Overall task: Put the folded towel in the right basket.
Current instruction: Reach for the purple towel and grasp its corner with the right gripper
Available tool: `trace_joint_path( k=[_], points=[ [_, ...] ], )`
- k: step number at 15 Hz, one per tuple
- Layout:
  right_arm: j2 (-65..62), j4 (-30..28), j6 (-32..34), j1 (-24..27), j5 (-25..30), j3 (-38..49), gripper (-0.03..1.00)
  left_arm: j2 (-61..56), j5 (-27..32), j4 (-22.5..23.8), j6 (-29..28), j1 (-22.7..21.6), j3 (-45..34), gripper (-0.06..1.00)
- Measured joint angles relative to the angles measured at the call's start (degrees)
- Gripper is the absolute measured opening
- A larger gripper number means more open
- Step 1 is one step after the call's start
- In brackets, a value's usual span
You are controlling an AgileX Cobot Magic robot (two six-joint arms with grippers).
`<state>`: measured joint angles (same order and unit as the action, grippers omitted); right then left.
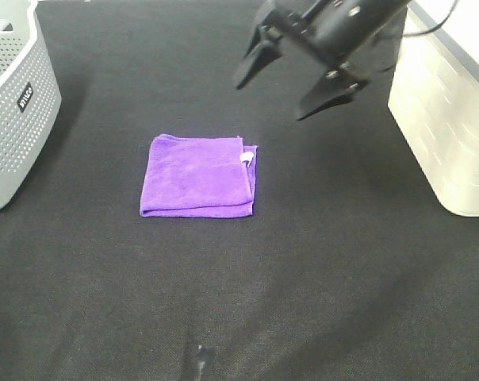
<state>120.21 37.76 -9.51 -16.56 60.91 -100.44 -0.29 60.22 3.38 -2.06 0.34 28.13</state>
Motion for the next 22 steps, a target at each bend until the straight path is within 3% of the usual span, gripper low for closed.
trace_joint_path(
  k=[5,11,22],
  points=[
    [5.27,7.73,-1.43,0.00,-3.21,-0.92,0.98,0.00,0.00,0.00,0.00,0.00,0.00,0.99],
    [10.31,-1.78,0.63,0.06,-9.17,-0.97,0.97,0.00,0.00,0.00,0.00,0.00,0.00,0.99],
    [18.96,1.66,0.63,-1.49,-11.80,-2.29,0.95,0.00,0.00,0.00,0.00,0.00,0.00,0.99]
  ],
)
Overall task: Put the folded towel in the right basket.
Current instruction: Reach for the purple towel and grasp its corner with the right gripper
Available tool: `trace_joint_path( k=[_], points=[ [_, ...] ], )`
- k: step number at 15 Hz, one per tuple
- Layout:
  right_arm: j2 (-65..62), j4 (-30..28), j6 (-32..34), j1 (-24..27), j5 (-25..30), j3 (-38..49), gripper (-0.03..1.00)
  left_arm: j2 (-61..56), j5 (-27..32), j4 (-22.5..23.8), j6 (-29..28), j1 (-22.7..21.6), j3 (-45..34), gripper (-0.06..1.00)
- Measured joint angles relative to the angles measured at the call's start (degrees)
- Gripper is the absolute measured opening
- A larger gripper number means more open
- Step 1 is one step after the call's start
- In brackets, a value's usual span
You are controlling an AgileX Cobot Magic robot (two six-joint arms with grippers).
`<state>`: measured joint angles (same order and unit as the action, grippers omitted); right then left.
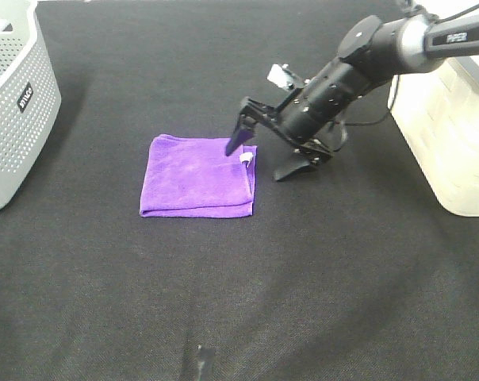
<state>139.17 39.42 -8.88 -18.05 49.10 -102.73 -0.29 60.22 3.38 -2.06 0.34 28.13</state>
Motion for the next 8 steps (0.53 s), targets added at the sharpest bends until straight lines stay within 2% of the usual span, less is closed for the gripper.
trace_joint_path(
  k=[4,6,7,8],
  points=[
    [3.95,10.37,-1.89,-5.27,-3.44,-1.15,0.86,0.00,0.00,0.00,0.00,0.00,0.00,0.99],
    [4.76,12.38,-3.15,-8.25,-6.02,-1.32,0.80,0.00,0.00,0.00,0.00,0.00,0.00,0.99],
    [4.87,12.32,-3.15,-8.71,-6.59,-1.32,0.74,0.00,0.00,0.00,0.00,0.00,0.00,0.99],
    [5.10,12.15,-3.15,-8.65,-6.82,-1.32,0.63,0.00,0.00,0.00,0.00,0.00,0.00,0.99]
  ],
)
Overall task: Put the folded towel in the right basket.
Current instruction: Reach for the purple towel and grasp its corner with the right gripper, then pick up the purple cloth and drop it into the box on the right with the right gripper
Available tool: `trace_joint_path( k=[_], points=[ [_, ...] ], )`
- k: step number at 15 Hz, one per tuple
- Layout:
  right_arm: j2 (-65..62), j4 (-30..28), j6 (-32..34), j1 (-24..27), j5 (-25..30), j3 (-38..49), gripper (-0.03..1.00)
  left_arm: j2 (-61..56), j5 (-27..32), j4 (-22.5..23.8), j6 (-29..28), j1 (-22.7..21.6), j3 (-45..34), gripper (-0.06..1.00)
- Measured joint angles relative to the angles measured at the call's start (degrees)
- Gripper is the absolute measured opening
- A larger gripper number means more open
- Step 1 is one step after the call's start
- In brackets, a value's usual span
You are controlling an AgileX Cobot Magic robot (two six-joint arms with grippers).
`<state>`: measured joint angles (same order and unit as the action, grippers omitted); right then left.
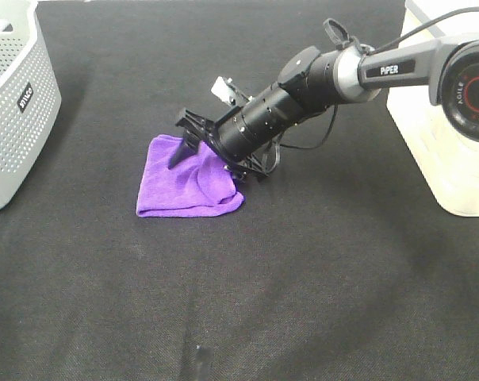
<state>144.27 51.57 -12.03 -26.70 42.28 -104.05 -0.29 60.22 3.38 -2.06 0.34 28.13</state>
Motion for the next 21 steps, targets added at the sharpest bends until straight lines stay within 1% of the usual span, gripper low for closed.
trace_joint_path(
  k=[3,4,5,6,7,8,10,11,12,13,14,15,17,18,19,21],
  points=[
    [0.40,-0.80,0.00,0.29,-0.74,0.34,0.13,0.00,0.00,0.00,0.00,0.00,0.00,0.99],
    [0.23,-1.20,0.00,0.29,-0.80,0.34,0.06,0.00,0.00,0.00,0.00,0.00,0.00,0.99],
    [-0.06,-2.01,0.00,0.29,-0.80,0.00,0.06,0.00,0.00,0.00,0.00,0.00,0.00,0.99],
    [-0.40,-4.81,0.00,0.17,0.52,-1.49,0.06,0.00,0.00,0.00,0.00,0.00,0.00,0.99],
    [-0.40,-4.81,0.00,0.17,0.52,-1.49,0.06,0.00,0.00,0.00,0.00,0.00,0.00,0.99],
    [-0.86,-7.33,0.11,0.29,2.98,-2.98,0.06,0.00,0.00,0.00,0.00,0.00,0.00,0.99],
    [-3.55,-12.89,1.60,1.26,11.06,-8.77,0.06,0.00,0.00,0.00,0.00,0.00,0.00,0.99],
    [-6.82,-17.36,3.95,2.64,16.27,-14.55,0.06,0.00,0.00,0.00,0.00,0.00,0.00,0.99],
    [-9.45,-21.43,6.36,4.01,20.34,-19.54,0.06,0.00,0.00,0.00,0.00,0.00,0.00,0.99],
    [-11.69,-25.50,8.02,5.33,24.12,-24.92,0.06,0.00,0.00,0.00,0.00,0.00,0.00,0.99],
    [-13.35,-29.74,8.59,6.42,25.95,-29.39,0.06,0.00,0.00,0.00,0.00,0.00,0.00,0.99],
    [-15.30,-34.78,9.11,7.85,26.47,-34.43,0.06,0.00,0.00,0.00,0.00,0.00,0.00,0.99],
    [-19.31,-44.69,9.17,10.83,26.70,-40.97,0.06,0.00,0.00,0.00,0.00,0.00,0.00,0.99],
    [-22.46,-50.94,9.17,13.75,26.76,-43.49,0.06,0.00,0.00,0.00,0.00,0.00,0.00,0.99],
    [-23.89,-54.37,9.17,16.21,26.93,-43.95,0.06,0.00,0.00,0.00,0.00,0.00,0.00,0.99],
    [-24.87,-57.93,9.17,22.35,27.16,-44.12,0.06,0.00,0.00,0.00,0.00,0.00,0.00,0.99]
  ],
)
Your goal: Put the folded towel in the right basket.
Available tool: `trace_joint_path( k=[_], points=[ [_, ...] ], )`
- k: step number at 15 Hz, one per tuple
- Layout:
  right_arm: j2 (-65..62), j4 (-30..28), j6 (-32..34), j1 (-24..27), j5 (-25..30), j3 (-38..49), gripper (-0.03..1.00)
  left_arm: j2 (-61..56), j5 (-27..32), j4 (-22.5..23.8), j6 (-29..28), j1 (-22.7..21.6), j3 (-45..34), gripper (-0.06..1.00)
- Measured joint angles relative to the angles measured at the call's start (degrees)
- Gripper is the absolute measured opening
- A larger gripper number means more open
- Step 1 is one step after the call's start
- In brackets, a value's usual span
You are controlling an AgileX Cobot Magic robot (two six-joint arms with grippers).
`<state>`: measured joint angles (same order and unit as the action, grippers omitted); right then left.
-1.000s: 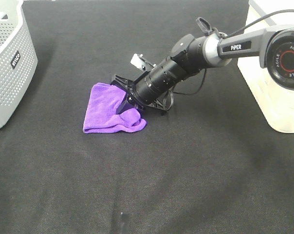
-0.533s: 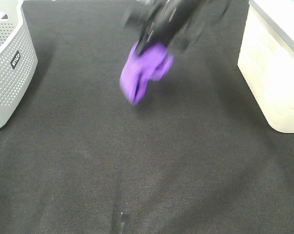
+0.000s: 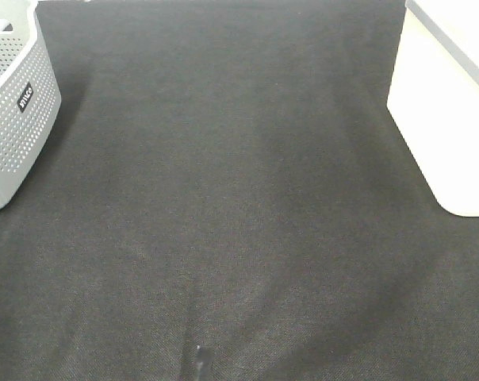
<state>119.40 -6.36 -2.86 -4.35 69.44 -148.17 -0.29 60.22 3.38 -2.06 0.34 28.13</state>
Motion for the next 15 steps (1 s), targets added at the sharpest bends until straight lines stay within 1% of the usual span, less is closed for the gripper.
trace_joint_path(
  k=[2,4,6,7,8,9,11,12,13,15],
  points=[
    [1.38,-0.92,0.11,5.73,0.34,0.00,0.06,0.00,0.00,0.00,0.00,0.00,0.00,0.99],
    [3.61,-0.92,0.29,9.11,0.46,0.92,0.06,0.00,0.00,0.00,0.00,0.00,0.00,0.99],
    [4.81,-0.57,0.46,9.85,0.46,6.30,0.07,0.00,0.00,0.00,0.00,0.00,0.00,0.99],
    [5.44,-0.46,0.63,9.85,0.52,9.40,0.15,0.00,0.00,0.00,0.00,0.00,0.00,0.99],
    [5.44,-0.46,0.63,9.85,0.52,9.40,0.15,0.00,0.00,0.00,0.00,0.00,0.00,0.99],
    [5.96,-0.46,1.66,9.85,0.52,11.92,0.32,0.00,0.00,0.00,0.00,0.00,0.00,0.99],
    [7.39,-0.74,2.06,9.80,0.69,14.78,0.86,0.00,0.00,0.00,0.00,0.00,0.00,0.99],
    [7.51,-0.74,2.41,9.80,0.69,14.95,0.92,0.00,0.00,0.00,0.00,0.00,0.00,0.99],
    [7.51,-0.63,2.52,9.80,0.69,15.01,0.95,0.00,0.00,0.00,0.00,0.00,0.00,0.99],
    [7.39,-0.29,2.86,9.80,0.69,15.01,0.97,0.00,0.00,0.00,0.00,0.00,0.00,0.99]
  ],
)
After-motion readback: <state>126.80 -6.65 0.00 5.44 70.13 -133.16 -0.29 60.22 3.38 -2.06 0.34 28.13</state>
